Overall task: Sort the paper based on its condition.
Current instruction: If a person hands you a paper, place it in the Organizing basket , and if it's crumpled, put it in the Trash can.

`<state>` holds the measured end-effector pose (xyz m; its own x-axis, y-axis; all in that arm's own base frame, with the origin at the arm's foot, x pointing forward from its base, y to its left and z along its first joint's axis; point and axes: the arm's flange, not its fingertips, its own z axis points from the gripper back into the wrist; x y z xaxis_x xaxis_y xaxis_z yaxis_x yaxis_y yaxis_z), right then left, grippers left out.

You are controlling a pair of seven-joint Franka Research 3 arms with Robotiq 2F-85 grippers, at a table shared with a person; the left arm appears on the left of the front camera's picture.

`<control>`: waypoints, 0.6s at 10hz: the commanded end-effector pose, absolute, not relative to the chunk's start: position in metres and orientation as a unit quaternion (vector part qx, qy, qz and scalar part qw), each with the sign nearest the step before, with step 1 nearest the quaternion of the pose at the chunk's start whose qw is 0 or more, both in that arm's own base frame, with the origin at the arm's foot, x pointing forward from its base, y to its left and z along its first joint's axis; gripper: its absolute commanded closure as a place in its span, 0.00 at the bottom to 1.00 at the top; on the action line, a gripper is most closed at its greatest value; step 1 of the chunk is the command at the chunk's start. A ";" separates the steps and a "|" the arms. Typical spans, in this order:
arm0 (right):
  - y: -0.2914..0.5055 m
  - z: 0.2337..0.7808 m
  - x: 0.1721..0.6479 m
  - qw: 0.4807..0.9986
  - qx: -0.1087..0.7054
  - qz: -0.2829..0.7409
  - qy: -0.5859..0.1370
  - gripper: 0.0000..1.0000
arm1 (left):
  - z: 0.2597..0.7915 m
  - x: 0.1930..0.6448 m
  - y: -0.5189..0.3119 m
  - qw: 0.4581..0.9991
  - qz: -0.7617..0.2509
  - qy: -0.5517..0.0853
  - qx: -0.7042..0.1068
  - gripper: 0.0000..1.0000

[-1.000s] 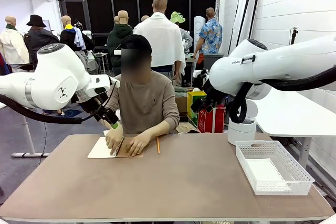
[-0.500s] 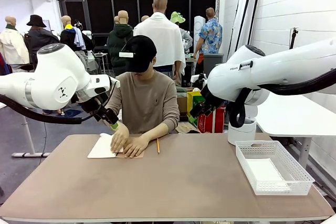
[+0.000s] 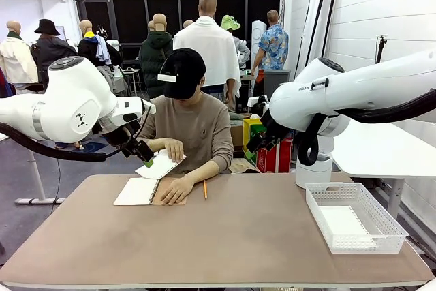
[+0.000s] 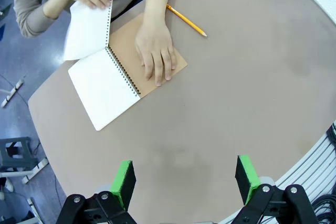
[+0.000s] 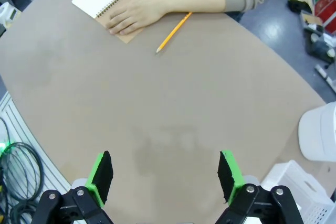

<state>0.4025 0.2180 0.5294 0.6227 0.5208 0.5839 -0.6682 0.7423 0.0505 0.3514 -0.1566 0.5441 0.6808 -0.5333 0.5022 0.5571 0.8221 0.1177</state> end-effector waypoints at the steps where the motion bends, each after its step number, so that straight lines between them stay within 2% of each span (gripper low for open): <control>1: 0.215 0.530 0.401 0.894 0.133 0.330 -0.273 0.00 | 0.544 0.352 -0.155 0.916 -0.299 -0.267 -0.019 0.00; 6: 0.215 0.530 0.401 0.894 0.133 0.330 -0.273 0.00 | 0.544 0.352 -0.155 0.916 -0.299 -0.267 -0.019 0.00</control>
